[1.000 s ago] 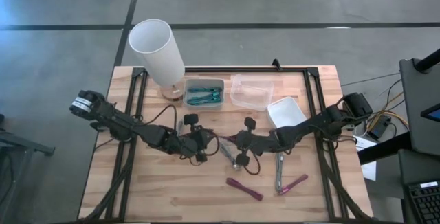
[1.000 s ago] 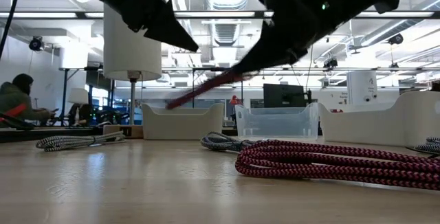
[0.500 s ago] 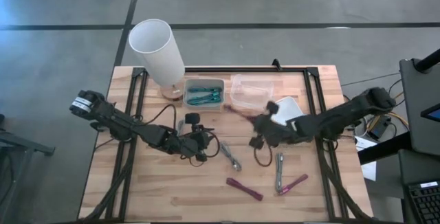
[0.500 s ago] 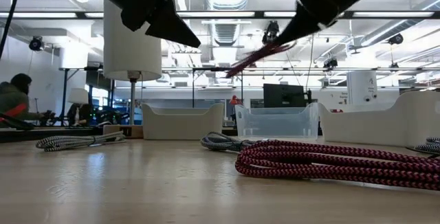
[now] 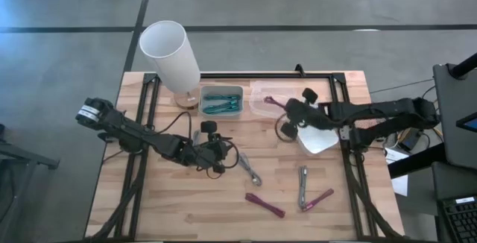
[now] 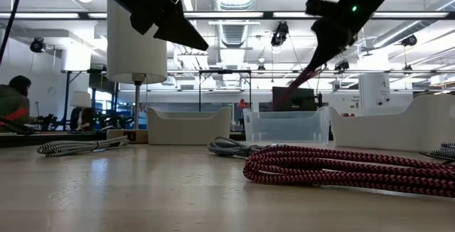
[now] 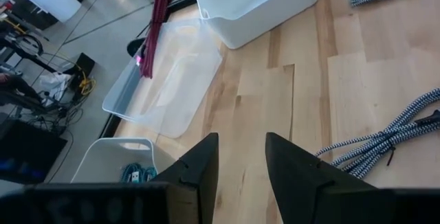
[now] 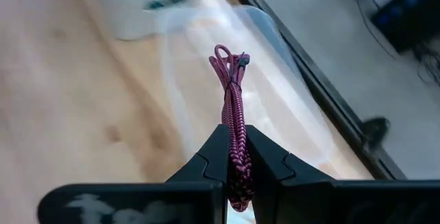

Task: Pick & Place USB Port
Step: Put the left black and pink USB cable into the transparent bin

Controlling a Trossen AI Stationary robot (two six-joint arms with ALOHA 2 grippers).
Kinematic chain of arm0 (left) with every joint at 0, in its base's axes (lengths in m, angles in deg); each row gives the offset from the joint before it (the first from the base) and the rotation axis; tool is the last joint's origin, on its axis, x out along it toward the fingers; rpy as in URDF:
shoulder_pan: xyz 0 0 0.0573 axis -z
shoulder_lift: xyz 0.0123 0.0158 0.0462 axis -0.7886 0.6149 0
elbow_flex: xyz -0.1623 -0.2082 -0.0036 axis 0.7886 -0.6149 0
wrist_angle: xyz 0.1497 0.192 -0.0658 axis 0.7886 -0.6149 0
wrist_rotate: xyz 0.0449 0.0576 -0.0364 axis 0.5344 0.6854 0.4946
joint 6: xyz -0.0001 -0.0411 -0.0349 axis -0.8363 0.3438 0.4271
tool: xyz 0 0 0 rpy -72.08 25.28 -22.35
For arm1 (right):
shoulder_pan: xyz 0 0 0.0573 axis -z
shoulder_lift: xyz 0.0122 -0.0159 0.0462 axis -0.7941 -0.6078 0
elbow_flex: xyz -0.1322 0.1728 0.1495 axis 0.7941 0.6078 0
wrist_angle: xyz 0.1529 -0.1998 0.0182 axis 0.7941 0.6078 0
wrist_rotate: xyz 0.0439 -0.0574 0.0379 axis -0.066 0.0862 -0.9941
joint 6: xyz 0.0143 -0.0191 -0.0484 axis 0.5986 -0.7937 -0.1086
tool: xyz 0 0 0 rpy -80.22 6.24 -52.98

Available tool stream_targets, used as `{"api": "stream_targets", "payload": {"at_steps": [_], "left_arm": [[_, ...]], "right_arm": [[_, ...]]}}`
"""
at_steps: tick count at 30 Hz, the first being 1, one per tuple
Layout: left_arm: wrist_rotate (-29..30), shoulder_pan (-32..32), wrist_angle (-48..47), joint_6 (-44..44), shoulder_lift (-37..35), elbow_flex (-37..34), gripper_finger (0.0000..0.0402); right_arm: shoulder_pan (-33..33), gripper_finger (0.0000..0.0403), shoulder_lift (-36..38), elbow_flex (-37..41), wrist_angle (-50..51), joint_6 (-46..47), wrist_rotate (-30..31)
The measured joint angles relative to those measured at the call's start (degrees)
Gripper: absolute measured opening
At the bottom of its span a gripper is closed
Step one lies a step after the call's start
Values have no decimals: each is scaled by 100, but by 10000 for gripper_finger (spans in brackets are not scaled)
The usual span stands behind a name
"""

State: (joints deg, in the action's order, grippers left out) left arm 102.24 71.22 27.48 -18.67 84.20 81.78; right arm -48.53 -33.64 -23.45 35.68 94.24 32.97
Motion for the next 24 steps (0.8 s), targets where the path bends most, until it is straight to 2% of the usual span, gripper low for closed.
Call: {"api": "stream_targets", "payload": {"at_steps": [3, 7, 11, 24], "left_arm": [[2, -5, 3, 5, 0, 0, 124], [0, -5, -2, -12, 0, 0, 124], [0, -15, -3, -41, 0, -1, 124], [-5, -24, -8, 33, -2, -2, 124]], "right_arm": [[397, 24, -77, 0, -36, 28, -103], [792, 24, -155, 0, -270, -211, -804], [1050, 24, -326, 0, -621, -256, -1240], [1230, 24, -1536, -2, -1161, -246, -1285]]}}
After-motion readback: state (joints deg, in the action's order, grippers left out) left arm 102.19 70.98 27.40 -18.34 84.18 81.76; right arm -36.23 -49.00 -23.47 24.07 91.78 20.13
